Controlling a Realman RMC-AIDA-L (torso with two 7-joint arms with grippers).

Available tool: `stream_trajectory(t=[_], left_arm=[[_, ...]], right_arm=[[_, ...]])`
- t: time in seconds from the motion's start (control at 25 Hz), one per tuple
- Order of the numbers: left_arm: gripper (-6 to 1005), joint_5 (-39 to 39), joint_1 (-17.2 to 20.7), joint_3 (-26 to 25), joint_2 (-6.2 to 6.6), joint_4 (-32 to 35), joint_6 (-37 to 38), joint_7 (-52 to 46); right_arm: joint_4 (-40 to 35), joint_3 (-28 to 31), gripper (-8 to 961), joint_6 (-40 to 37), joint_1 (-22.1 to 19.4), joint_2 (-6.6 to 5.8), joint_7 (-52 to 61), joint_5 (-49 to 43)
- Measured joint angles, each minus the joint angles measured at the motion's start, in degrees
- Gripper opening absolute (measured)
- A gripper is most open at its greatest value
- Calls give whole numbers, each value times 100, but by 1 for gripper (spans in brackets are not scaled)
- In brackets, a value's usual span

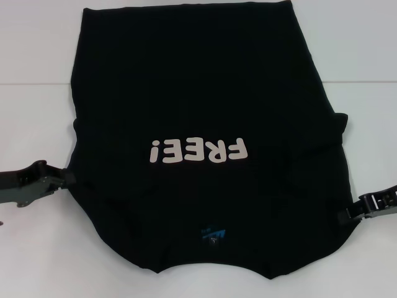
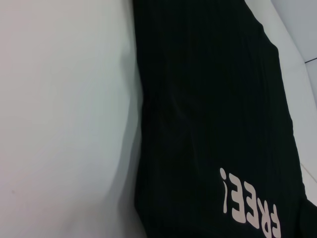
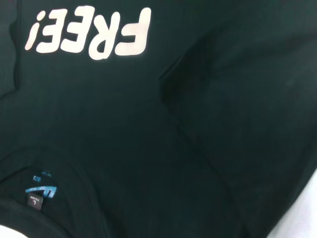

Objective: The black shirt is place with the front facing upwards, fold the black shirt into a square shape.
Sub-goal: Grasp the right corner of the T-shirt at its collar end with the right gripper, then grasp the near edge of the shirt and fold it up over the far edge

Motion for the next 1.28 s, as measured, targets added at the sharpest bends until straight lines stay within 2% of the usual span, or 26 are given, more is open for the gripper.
stream_trajectory(t=[0.32, 0.44, 0.88, 1.28], left_arm=[[37, -9, 0, 32, 0, 0, 67, 47], [37, 19, 0, 68, 17, 0, 190, 128], [37, 255, 176, 344, 52, 282, 1071, 373], [37, 430, 754, 303, -5, 980, 2476, 528]], right_arm=[[-4, 55, 127, 9, 3, 8, 1, 29], [-7, 61, 56, -64, -4, 9, -20, 34], [-106, 58, 55, -738, -201, -108, -36, 21], [-106, 5, 56, -1430, -560, -257, -153, -25]])
